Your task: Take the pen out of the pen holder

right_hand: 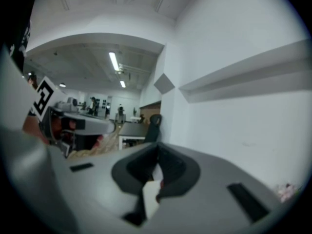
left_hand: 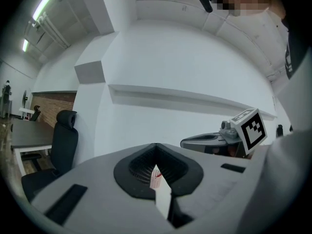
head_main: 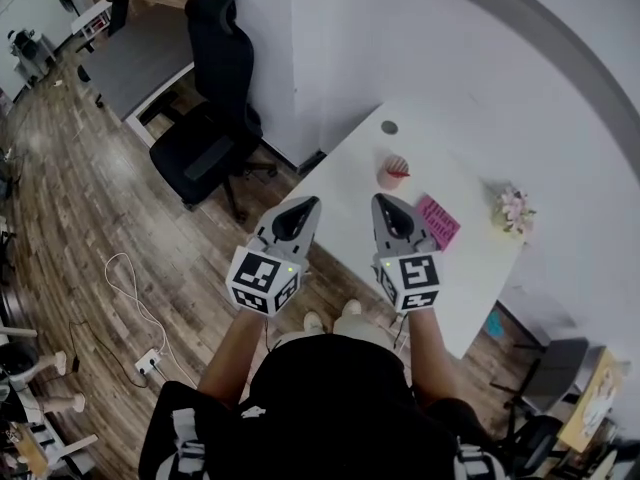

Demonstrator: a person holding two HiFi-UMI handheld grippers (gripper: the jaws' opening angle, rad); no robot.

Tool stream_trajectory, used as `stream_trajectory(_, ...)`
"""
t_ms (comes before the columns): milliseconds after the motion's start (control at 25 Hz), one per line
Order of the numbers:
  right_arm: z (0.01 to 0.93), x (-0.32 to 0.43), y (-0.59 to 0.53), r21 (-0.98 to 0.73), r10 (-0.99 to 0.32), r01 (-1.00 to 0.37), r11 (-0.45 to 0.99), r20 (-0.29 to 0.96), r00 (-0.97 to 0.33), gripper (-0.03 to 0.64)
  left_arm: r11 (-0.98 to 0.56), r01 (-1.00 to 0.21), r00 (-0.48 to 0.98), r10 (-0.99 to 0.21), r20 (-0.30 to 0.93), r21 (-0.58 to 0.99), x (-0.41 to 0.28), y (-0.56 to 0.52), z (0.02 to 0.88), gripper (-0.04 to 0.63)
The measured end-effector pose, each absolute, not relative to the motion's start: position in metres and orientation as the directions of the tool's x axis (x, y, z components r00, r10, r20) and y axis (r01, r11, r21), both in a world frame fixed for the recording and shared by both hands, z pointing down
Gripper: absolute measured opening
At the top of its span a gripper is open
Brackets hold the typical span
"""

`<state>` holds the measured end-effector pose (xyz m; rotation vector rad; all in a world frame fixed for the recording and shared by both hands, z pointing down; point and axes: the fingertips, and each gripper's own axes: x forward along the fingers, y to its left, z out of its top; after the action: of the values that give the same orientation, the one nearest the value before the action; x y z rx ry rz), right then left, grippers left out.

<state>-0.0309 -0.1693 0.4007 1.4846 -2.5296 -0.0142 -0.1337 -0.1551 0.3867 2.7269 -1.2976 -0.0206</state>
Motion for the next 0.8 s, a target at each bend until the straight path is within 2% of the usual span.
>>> stream_trajectory(520,0.419,0.008,-0.216,0.078,-0.859,-0.867,0.491,0.207,-0.468,0.034,-0.643,-0.762,0.648,-0.755,0.102,0.078,-0.089,-0.196,0.409,0.015)
stream_trajectory(800,0.444,0.026,-0.24,0.045,-0.832,-0.855,0.516,0.264,-0.488,0.034,-0.633,-0.769,0.639,-0.758,0.131,0.089,-0.069,-0.22,0.424,0.017)
